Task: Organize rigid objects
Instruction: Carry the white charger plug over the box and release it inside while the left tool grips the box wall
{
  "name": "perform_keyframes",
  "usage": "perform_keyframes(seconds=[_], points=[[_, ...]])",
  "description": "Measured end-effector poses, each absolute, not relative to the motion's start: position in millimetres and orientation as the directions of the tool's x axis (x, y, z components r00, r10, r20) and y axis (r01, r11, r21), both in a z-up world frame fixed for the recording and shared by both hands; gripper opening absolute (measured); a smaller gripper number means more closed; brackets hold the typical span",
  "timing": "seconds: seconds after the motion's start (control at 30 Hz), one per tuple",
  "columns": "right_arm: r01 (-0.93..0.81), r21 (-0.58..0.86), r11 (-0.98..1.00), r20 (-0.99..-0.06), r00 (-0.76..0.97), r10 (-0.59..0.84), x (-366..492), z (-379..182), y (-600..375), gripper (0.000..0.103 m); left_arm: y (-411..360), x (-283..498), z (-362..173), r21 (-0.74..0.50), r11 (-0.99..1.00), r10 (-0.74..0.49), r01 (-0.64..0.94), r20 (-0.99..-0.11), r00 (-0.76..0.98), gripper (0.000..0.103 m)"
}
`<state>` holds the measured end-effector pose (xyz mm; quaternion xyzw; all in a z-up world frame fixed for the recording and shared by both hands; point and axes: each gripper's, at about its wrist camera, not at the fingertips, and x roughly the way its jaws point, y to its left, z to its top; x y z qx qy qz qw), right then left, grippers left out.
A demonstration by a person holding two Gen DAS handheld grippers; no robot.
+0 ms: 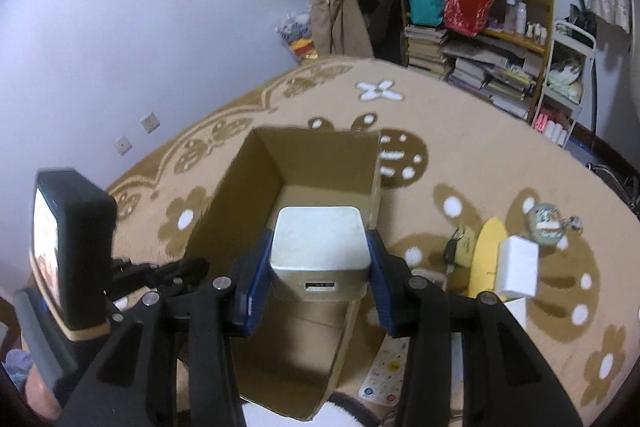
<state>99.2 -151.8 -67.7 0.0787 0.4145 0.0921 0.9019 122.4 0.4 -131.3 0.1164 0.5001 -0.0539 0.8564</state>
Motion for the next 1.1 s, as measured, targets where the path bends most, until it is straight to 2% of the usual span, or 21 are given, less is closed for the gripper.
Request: perform_keyframes(seconds=[0.3, 0.8, 0.87, 0.93, 0.97, 1.0, 1.07, 1.1], points=[[-0.104, 0.282, 0.954, -0.762, 0.579, 0.289, 101, -86, -148, 0.048, 1, 122, -131, 0.14, 0.971, 0.027, 0.195, -0.87, 0.492, 0.005], [-0.122, 0.28, 0.952, -0.762, 0.574, 0.298, 97, -78, -146, 0.049, 5, 123, -136, 0.135, 0.973, 0.029, 0.187, -0.877, 0.48, 0.005], [-0.113, 0.282, 0.953, -0.758, 0.582, 0.294, 95, -72, -151, 0.053, 5, 123, -136, 0.136, 0.973, 0.031, 0.185, -0.876, 0.482, 0.005], [-0.096, 0.258, 0.961, -0.752, 0.605, 0.262, 90, -64, -159, 0.073, 6, 124, -135, 0.125, 0.975, 0.023, 0.183, -0.879, 0.477, 0.005], [-0.088, 0.247, 0.965, -0.747, 0.617, 0.247, 88, -61, -162, 0.078, 6, 124, -135, 0.12, 0.976, 0.021, 0.18, -0.879, 0.476, 0.005], [-0.083, 0.246, 0.966, -0.736, 0.632, 0.242, 86, -58, -167, 0.088, 8, 124, -135, 0.113, 0.978, 0.016, 0.175, -0.878, 0.478, 0.005], [-0.063, 0.246, 0.967, -0.723, 0.653, 0.226, 82, -56, -180, 0.097, 9, 123, -136, 0.104, 0.981, 0.012, 0.166, -0.877, 0.48, 0.005], [-0.041, 0.238, 0.97, -0.725, 0.657, 0.206, 80, -56, -186, 0.098, 10, 123, -135, 0.099, 0.981, 0.008, 0.165, -0.878, 0.479, 0.005]])
